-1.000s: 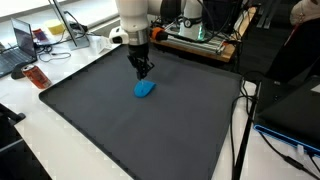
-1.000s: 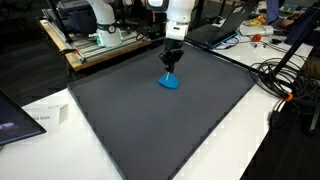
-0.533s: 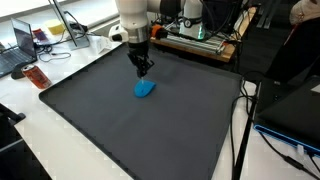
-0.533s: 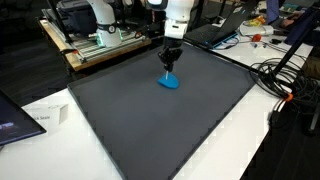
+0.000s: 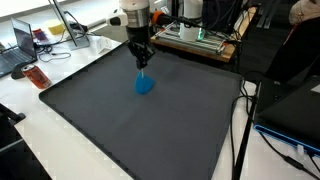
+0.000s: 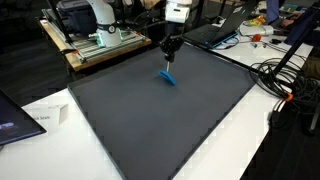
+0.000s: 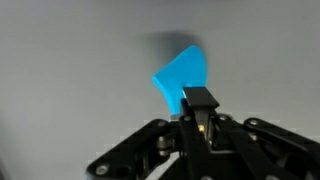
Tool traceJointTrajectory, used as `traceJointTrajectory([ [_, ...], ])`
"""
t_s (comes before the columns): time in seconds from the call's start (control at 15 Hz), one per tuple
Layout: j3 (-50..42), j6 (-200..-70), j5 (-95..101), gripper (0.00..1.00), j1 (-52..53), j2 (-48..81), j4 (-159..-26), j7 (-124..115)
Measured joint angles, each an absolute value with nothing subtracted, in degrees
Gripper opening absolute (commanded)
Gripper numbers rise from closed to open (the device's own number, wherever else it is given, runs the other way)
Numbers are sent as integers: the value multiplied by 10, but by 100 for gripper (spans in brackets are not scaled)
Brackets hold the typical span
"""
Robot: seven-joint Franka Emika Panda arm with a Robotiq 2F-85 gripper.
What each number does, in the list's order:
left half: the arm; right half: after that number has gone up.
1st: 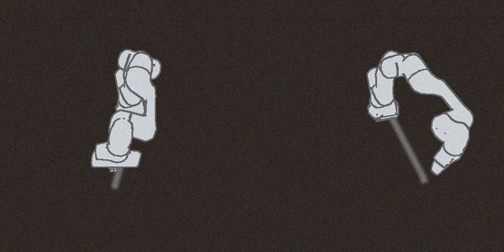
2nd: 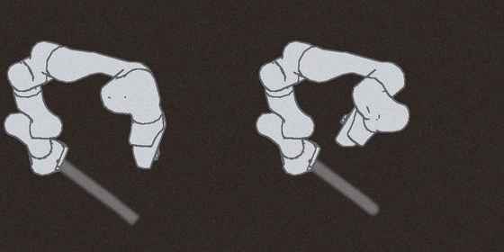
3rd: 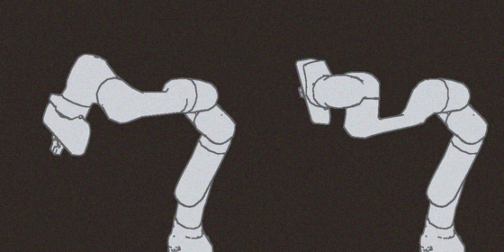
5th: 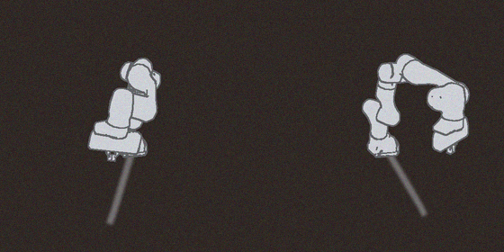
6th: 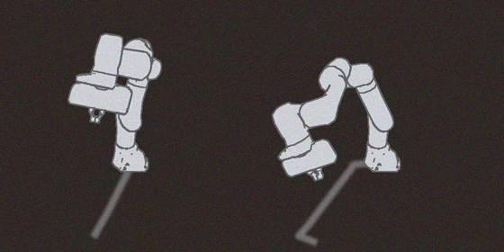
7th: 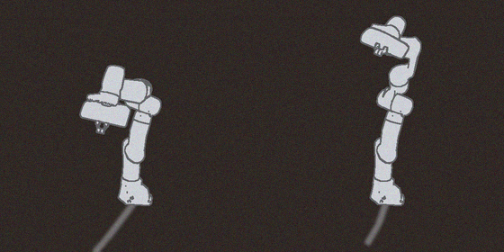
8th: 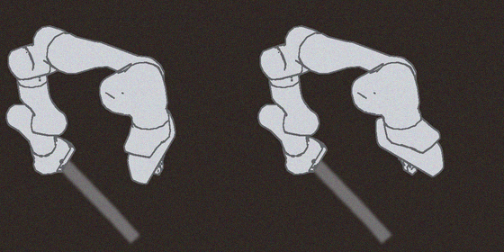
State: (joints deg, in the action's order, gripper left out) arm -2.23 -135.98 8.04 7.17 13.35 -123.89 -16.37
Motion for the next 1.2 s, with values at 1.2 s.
traceJointTrajectory([
  [1.2, -18, -1310, 227, 3, 102, 111, -1223, -324],
])
